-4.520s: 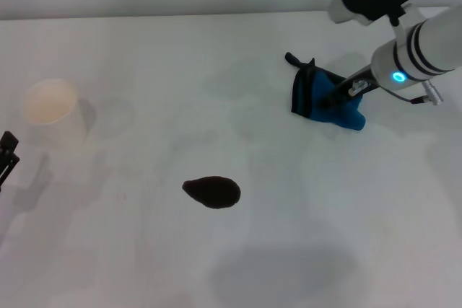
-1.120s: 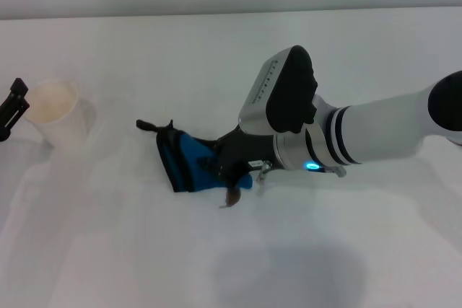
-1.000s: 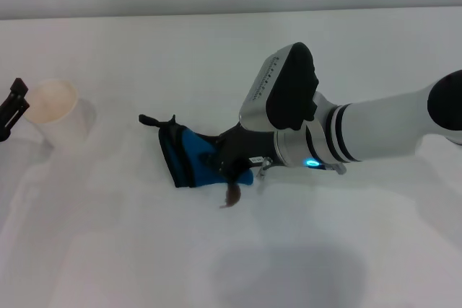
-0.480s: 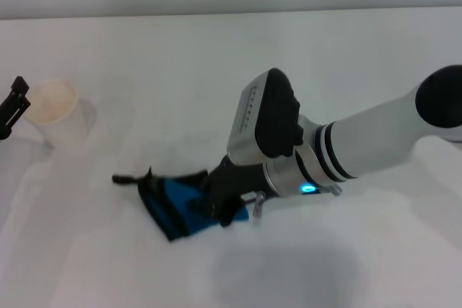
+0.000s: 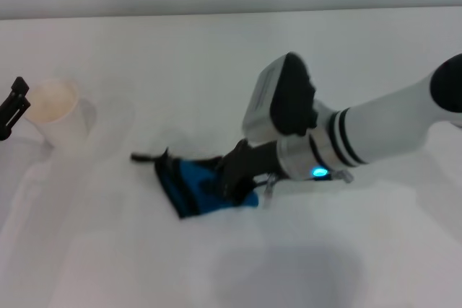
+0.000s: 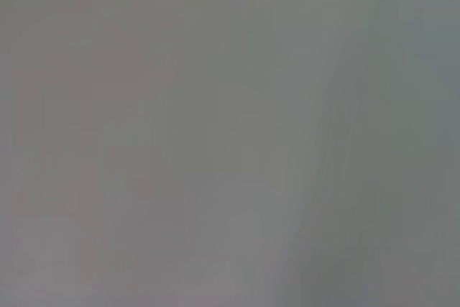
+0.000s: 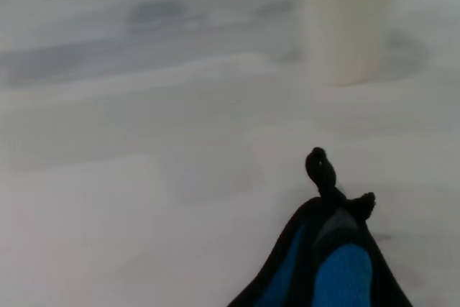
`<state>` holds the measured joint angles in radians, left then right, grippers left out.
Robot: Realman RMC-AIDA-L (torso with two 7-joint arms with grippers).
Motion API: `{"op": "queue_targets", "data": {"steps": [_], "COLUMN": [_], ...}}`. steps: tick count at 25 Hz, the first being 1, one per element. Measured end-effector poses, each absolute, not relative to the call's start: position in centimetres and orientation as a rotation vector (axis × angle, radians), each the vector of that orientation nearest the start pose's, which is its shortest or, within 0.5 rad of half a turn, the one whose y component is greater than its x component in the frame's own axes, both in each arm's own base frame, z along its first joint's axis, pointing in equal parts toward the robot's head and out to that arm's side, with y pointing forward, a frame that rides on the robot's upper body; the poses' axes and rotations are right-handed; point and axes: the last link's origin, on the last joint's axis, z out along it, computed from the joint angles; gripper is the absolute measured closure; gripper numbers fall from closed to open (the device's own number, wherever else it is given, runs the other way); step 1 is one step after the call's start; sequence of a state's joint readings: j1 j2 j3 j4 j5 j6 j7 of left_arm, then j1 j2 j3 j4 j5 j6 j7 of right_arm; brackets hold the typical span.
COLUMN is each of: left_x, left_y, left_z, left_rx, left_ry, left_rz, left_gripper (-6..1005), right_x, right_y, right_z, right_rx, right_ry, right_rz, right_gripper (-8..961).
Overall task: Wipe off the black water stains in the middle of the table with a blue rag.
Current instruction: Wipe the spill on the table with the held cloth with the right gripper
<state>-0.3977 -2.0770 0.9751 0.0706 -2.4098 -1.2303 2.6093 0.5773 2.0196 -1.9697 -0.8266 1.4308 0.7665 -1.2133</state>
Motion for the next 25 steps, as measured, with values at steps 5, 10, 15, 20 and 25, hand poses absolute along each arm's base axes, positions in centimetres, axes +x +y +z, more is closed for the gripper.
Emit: {"op": "queue_targets", "data": {"steps": [5,10,15,20,25], "left_x": [-34.7,-34.7,-34.8,-34.6,-34.4], "left_y": [30.7,30.8,31.2,31.5,31.7], "left_z": [-1.2,-1.2,-1.1,-1.1,-1.1], "left_rx": [-1.756,-1.757,-1.761,-1.765,-1.769], "left_ry": [-0.691,-0.695,-0.69,-0.685,-0.679], "left_rz": [-0.802,-0.796,-0.782,-0.78,-0.785], "left_gripper": [108,108,108,108,108], "right_x": [22.0,22.7,22.6,22.0,21.3], "right_y": [34.8,35.6,34.6,33.1,32.1], "right_z": [-11.3,-10.3,-10.5,-10.9,-11.1], "right_rx": [-2.765,-2.716,-2.814,-2.954,-3.063], "right_ry": [0.625,0.687,0.667,0.638,0.612], "right_rz": [0.031,0.051,0.001,-0.058,-0.125], "right_gripper": [845,845,845,844,844]}}
